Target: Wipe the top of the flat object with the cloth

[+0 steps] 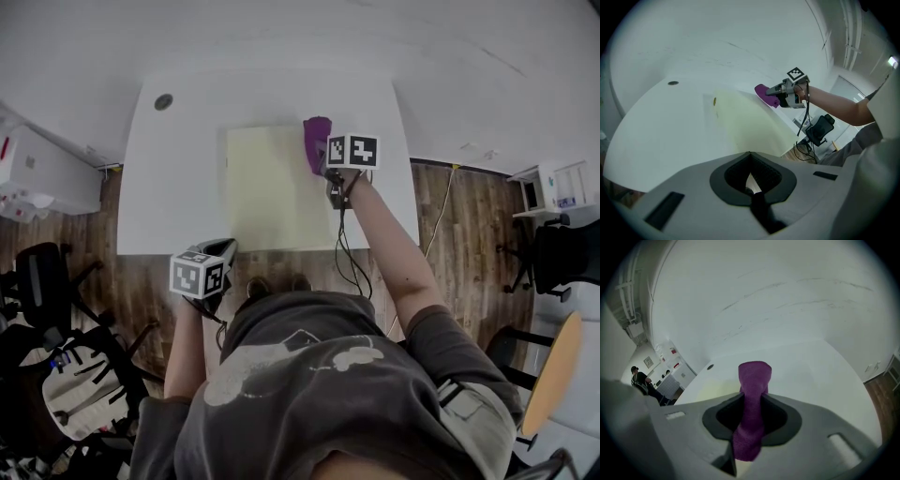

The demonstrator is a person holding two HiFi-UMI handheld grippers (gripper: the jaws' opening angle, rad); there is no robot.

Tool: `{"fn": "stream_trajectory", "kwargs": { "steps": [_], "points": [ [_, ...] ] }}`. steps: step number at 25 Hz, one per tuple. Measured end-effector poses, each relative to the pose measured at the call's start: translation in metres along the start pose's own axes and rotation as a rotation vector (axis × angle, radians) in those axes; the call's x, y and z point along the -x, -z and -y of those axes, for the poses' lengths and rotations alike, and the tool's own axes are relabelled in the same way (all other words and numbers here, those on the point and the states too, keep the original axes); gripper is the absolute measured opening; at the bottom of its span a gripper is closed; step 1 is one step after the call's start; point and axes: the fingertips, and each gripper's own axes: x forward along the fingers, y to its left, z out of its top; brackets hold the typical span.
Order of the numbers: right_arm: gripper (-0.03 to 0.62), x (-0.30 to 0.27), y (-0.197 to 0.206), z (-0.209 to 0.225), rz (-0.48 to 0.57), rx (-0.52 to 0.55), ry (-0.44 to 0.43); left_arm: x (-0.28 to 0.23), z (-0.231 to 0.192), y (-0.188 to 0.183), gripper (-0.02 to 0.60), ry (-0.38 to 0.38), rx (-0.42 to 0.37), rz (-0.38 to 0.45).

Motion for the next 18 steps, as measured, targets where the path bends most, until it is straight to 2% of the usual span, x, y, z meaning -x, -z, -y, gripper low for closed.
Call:
{"fn": "stream_trajectory", "kwargs": {
  "steps": [10, 18],
  "points": [
    [0.092, 0.02, 0.004, -0.081, 0.023, 0.061, -0.147, 0.002, -0.001, 0.004, -0.003, 0.016, -0.023, -0.011],
    [0.092, 0.013, 0.03, -0.146, -0.027, 0.113, -0.244, 0.002, 0.001, 0.004, -0.003, 0.029, -0.044, -0.013]
  ]
}}
